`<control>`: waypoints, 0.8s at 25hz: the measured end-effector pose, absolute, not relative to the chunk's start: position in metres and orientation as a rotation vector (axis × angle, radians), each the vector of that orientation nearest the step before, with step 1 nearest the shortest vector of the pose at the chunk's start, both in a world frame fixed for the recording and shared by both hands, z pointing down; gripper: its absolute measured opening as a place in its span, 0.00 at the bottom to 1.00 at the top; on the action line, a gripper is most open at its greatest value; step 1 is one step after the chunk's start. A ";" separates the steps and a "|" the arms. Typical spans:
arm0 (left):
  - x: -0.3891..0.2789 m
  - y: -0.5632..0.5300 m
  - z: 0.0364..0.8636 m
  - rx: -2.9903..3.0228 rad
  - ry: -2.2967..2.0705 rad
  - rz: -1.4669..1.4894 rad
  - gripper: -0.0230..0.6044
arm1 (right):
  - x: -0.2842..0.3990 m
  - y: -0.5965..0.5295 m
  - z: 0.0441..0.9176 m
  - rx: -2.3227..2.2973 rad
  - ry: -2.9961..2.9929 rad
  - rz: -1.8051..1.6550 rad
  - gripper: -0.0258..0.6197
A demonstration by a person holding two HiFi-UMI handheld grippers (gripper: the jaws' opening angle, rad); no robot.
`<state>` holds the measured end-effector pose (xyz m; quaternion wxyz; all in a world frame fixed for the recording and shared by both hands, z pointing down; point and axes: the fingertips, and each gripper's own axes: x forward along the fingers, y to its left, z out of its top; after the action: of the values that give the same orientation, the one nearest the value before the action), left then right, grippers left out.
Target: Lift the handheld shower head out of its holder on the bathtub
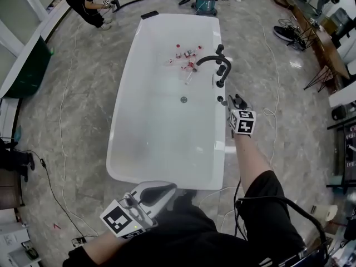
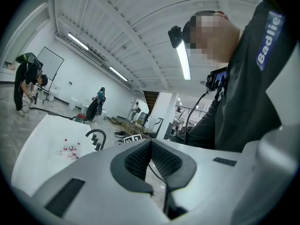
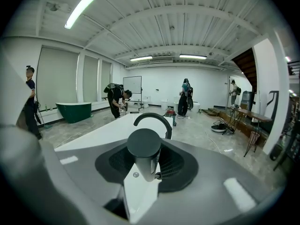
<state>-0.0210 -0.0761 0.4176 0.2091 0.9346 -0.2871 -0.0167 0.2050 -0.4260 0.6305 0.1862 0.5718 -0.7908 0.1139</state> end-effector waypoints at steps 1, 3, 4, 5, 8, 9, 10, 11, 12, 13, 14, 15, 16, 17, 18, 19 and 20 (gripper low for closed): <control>-0.022 -0.074 0.415 2.605 -0.794 -0.047 0.04 | 0.204 -0.420 0.626 1.611 -2.230 0.319 0.23; -0.025 -0.071 0.409 2.615 -0.785 -0.053 0.04 | 0.200 -0.408 0.618 1.611 -2.236 0.320 0.23; -0.026 -0.070 0.405 2.621 -0.780 -0.056 0.04 | 0.198 -0.402 0.615 1.610 -2.240 0.322 0.23; -0.027 -0.068 0.402 2.629 -0.775 -0.058 0.04 | 0.196 -0.396 0.611 1.609 -2.245 0.324 0.23; -0.033 -0.064 0.393 2.644 -0.763 -0.077 0.04 | 0.185 -0.373 0.602 1.600 -2.260 0.325 0.23; -0.035 -0.063 0.389 2.649 -0.762 -0.087 0.04 | 0.181 -0.363 0.600 1.593 -2.264 0.326 0.23; -0.038 -0.062 0.386 2.654 -0.765 -0.099 0.04 | 0.177 -0.352 0.598 1.586 -2.269 0.327 0.23; -0.039 -0.063 0.383 2.660 -0.769 -0.111 0.04 | 0.174 -0.343 0.596 1.580 -2.274 0.327 0.23; -0.039 -0.063 0.381 2.664 -0.769 -0.119 0.04 | 0.172 -0.334 0.593 1.574 -2.281 0.326 0.23; -0.039 -0.063 0.380 2.665 -0.761 -0.123 0.04 | 0.170 -0.325 0.589 1.568 -2.288 0.324 0.23; -0.039 -0.063 0.378 2.666 -0.751 -0.126 0.04 | 0.167 -0.318 0.585 1.560 -2.295 0.321 0.23; -0.038 -0.063 0.376 2.668 -0.743 -0.132 0.04 | 0.164 -0.310 0.581 1.551 -2.302 0.317 0.23; -0.037 -0.062 0.373 2.670 -0.733 -0.139 0.04 | 0.160 -0.302 0.577 1.539 -2.308 0.313 0.23; -0.036 -0.061 0.370 2.674 -0.720 -0.144 0.04 | 0.156 -0.294 0.573 1.527 -2.316 0.309 0.23; -0.035 -0.059 0.368 2.679 -0.709 -0.151 0.04 | 0.152 -0.287 0.569 1.516 -2.326 0.304 0.23; -0.034 -0.058 0.366 2.685 -0.694 -0.154 0.04 | 0.148 -0.280 0.565 1.507 -2.337 0.300 0.23; -0.033 -0.057 0.365 2.690 -0.675 -0.153 0.04 | 0.145 -0.274 0.562 1.500 -2.344 0.297 0.23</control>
<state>-0.0332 -0.0569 0.3655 0.1809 0.9525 -0.2390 -0.0542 0.1447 -0.2743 0.5615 0.1704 0.5282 -0.8253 0.1045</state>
